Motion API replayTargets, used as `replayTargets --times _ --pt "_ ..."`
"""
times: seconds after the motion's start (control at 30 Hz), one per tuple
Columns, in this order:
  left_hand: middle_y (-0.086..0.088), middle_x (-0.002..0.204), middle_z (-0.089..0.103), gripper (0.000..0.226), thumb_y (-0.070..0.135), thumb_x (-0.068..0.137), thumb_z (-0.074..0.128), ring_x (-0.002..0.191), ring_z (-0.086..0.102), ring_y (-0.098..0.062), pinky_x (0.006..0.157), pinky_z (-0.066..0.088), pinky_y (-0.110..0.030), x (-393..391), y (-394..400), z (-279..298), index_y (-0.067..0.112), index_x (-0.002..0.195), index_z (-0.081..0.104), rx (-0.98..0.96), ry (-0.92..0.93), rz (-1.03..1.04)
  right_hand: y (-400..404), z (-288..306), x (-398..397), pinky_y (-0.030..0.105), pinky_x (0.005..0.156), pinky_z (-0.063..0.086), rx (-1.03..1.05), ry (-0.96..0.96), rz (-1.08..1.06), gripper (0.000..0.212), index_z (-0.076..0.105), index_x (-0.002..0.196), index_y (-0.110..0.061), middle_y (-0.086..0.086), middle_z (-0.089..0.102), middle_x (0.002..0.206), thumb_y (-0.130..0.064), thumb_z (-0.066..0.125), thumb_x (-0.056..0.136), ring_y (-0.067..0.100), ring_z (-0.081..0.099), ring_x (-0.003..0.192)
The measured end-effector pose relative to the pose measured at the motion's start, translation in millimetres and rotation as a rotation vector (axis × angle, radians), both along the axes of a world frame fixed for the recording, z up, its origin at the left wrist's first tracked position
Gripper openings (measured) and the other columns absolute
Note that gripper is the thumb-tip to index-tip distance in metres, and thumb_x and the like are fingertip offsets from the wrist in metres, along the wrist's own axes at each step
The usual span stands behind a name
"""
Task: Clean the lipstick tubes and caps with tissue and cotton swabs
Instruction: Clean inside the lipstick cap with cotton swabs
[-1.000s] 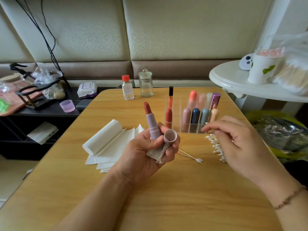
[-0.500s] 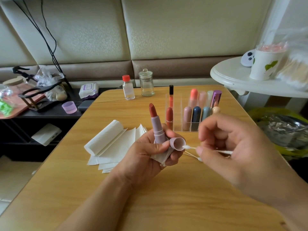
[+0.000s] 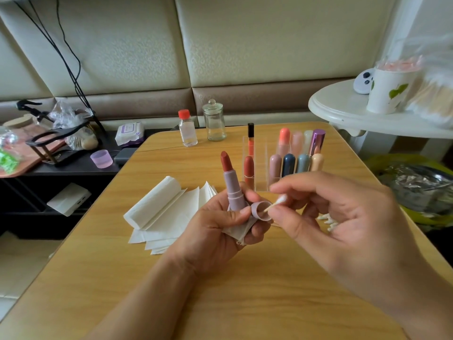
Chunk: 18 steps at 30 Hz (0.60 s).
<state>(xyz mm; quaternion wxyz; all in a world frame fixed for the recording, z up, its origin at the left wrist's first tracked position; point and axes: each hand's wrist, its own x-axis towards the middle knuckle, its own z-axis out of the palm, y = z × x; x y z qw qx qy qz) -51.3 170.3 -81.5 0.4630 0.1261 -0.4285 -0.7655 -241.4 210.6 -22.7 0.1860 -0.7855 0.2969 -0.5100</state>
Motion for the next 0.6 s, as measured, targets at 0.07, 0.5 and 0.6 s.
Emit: replayTargets --times 0.07,0.5,0.6 --pt "-0.011 0.084 0.063 0.011 0.004 0.088 0.061 0.068 0.057 -0.018 0.059 0.041 -0.024 -1 0 1 0.006 0.099 0.061 -0.006 -0.001 -0.009 1 2 0 0.024 0.051 0.051 -0.069 0.029 -0.041 0.012 0.074 0.099 -0.020 -0.017 0.069 0.083 -0.024 0.070 0.088 0.002 0.067 0.075" --pt "-0.010 0.082 0.060 0.013 0.007 0.087 0.066 0.068 0.057 -0.017 0.060 0.042 -0.023 -1 2 0 0.009 0.099 0.062 -0.002 0.005 0.003 -4 -16 3 0.021 0.074 0.053 -0.450 0.239 -0.227 0.019 0.078 0.094 -0.003 0.008 0.071 0.086 -0.011 0.062 0.098 0.018 0.066 0.072" --pt "-0.010 0.083 0.060 0.015 0.006 0.086 0.065 0.067 0.057 -0.018 0.059 0.044 -0.022 -2 2 1 0.009 0.100 0.062 0.000 0.030 -0.003 -4 -17 1 0.018 0.079 0.051 -0.473 0.250 -0.304 0.022 0.077 0.087 -0.001 0.010 0.069 0.081 -0.005 0.059 0.098 0.020 0.062 0.070"
